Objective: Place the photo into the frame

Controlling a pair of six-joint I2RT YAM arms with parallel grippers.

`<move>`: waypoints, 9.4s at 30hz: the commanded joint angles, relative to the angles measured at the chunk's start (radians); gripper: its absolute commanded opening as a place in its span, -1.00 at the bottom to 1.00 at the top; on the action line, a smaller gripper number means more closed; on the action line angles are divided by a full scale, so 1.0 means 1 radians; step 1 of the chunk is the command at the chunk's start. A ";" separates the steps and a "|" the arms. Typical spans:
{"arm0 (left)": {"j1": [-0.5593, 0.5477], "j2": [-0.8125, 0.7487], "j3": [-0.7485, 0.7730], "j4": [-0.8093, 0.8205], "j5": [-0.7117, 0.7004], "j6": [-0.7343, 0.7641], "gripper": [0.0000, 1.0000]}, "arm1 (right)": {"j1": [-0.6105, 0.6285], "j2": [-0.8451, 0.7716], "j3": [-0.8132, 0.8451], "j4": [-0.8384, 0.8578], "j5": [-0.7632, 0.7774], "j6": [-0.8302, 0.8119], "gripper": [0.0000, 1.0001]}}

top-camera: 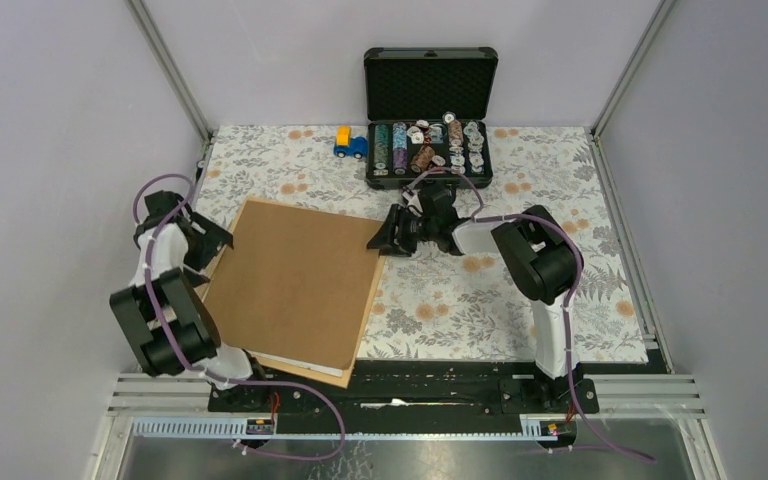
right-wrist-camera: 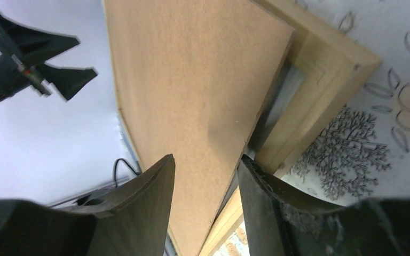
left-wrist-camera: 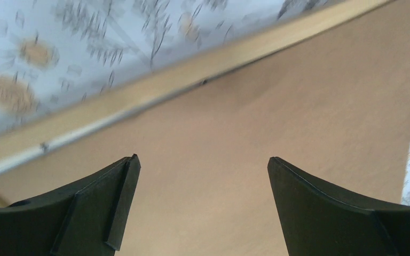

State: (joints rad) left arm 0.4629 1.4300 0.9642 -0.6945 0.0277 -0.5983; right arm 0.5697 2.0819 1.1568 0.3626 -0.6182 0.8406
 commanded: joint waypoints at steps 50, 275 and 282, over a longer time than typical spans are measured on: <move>-0.077 0.190 -0.273 0.486 0.601 -0.043 0.97 | -0.227 -0.138 -0.192 0.373 -0.235 0.260 -0.30; -0.911 0.566 0.036 0.617 0.352 -0.221 -0.30 | -0.269 -0.227 0.077 -0.552 0.206 -0.375 -0.23; -0.910 0.505 0.018 0.616 0.318 -0.195 -0.21 | -0.271 -0.096 0.246 -0.636 0.260 -0.393 -0.02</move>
State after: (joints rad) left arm -0.4572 1.9308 1.0355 0.0673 0.5373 -0.8906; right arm 0.3008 1.9320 1.3632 -0.2150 -0.4023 0.4740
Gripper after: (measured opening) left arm 0.368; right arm 0.467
